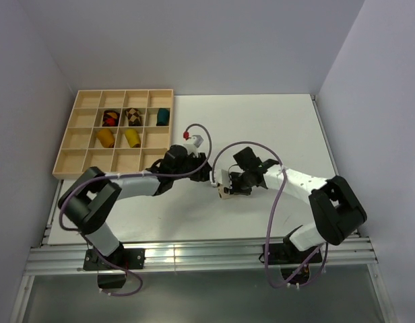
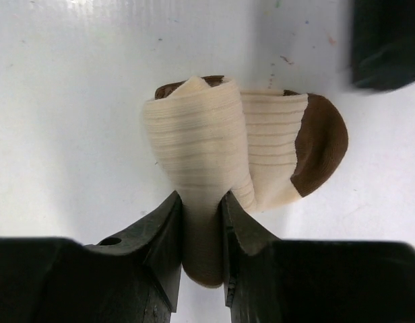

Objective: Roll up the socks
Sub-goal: Roll the sock at the center of the board.

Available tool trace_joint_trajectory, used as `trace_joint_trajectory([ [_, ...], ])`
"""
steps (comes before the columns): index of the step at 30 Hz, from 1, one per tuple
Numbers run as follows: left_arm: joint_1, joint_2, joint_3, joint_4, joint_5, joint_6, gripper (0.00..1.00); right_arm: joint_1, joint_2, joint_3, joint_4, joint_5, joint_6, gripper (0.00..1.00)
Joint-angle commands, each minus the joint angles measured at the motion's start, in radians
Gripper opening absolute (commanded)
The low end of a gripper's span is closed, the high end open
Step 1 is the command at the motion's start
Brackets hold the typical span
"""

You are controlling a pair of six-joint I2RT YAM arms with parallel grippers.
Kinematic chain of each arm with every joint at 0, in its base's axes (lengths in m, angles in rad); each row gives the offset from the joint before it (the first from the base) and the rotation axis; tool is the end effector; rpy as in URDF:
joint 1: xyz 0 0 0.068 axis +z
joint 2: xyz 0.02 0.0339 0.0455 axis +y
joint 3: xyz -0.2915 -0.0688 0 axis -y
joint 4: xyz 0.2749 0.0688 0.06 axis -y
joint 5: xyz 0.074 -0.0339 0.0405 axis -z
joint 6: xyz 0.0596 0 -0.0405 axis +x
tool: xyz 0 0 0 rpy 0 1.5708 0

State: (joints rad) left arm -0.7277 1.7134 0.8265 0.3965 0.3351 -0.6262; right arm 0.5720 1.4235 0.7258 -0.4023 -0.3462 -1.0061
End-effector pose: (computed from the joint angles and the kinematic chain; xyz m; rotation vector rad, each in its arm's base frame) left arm 0.2831 -0.2784 0.1655 0.3403 2.2239 -1.1359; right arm 0.2290 0.1715 0.1553 -1.9176 1.7504 0.3089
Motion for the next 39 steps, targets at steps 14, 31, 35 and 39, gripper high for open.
trace_joint_trajectory([
  [14,-0.238,-0.502,-0.271,0.260,-0.795,0.392,0.46,-0.110,0.515,0.601,-0.815,-0.172,-0.086,0.28],
  [31,-0.559,-0.006,0.054,0.071,-0.751,0.714,0.58,-0.146,0.769,0.770,-0.935,-0.157,-0.032,0.32],
  [35,-0.561,0.037,0.092,0.027,-0.651,0.692,0.60,-0.147,0.781,0.779,-0.938,-0.151,-0.026,0.33],
  [39,-0.561,0.060,0.117,-0.027,-0.573,0.692,0.63,-0.147,0.792,0.785,-0.941,-0.154,-0.029,0.33],
])
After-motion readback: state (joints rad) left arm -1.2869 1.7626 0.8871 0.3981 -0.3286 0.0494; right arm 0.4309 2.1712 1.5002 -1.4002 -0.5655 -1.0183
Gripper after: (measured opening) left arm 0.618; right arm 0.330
